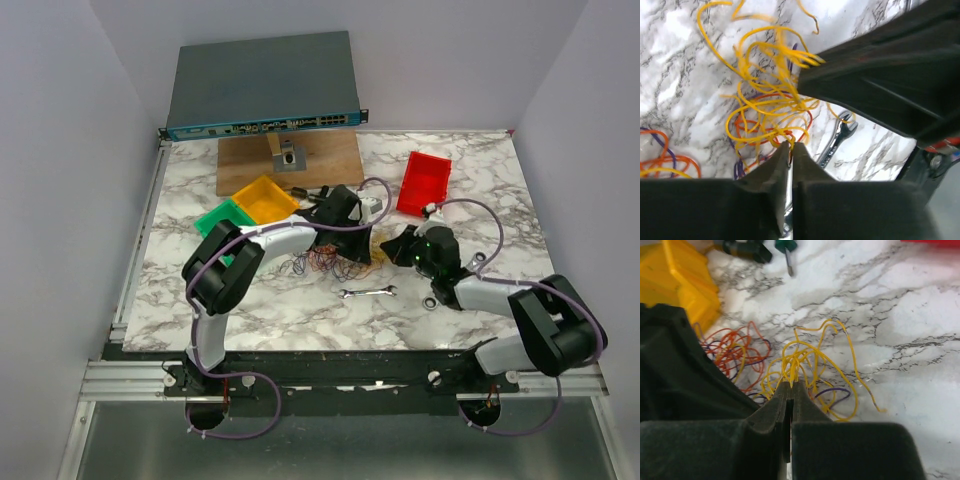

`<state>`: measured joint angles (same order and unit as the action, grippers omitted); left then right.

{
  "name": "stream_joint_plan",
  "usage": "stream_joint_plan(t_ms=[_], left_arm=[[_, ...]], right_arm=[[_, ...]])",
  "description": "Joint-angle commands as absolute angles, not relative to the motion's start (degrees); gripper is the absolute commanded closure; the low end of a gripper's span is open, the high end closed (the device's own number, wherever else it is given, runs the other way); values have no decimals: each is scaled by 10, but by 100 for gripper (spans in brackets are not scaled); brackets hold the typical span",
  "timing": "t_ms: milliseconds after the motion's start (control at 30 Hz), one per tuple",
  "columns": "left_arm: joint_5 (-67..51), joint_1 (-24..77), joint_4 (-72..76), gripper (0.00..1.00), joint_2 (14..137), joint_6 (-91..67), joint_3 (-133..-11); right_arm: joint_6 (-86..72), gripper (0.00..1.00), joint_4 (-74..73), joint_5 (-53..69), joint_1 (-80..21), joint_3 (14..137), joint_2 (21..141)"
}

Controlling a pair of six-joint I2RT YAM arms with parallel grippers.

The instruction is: Untangle the cables

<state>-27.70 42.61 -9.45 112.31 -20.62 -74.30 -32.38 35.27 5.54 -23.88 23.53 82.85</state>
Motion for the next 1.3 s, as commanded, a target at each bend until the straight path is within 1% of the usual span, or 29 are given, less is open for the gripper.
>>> stream_joint_plan(t_ms=[0, 67, 133, 367, 467, 600, 700, 833, 933, 1033, 1133, 1200, 1267], left_arm=[[-264, 427, -135, 100, 1124, -194, -756], [-241, 421, -140, 100, 1116, -200, -750], [-228, 407, -113, 100, 1091, -215, -722], [-227, 320, 74, 100, 937, -283, -528], [-217, 287, 118, 100, 891, -309, -471], [-173, 272, 146, 100, 837, -320, -425], [-105, 272, 145, 100, 798, -326, -399], [16, 265, 137, 100, 718, -346, -349], [113, 262, 130, 100, 650, -366, -309], [188, 260, 120, 100, 591, -385, -274], [235, 260, 104, 100, 548, -392, -258], [248, 260, 106, 100, 526, -392, -248], [246, 260, 111, 100, 519, -388, -245]], right_arm=[[-320, 99, 428, 62, -235, 185, 749], [-320, 99, 461, 55, -235, 153, 707], [-319, 99, 481, 36, -235, 127, 662], [-327, 99, 473, -87, -235, 72, 542], [-359, 99, 435, -202, -235, 59, 502], [-411, 99, 370, -332, -234, 52, 461], [-463, 99, 313, -423, -235, 57, 446], [-564, 99, 194, -549, -235, 78, 434], [-599, 99, 137, -582, -234, 89, 420], [-598, 99, 130, -596, -234, 88, 409], [-593, 99, 97, -626, -234, 114, 402], [-582, 99, 49, -639, -234, 155, 394], [-543, 99, 19, -620, -234, 199, 386]])
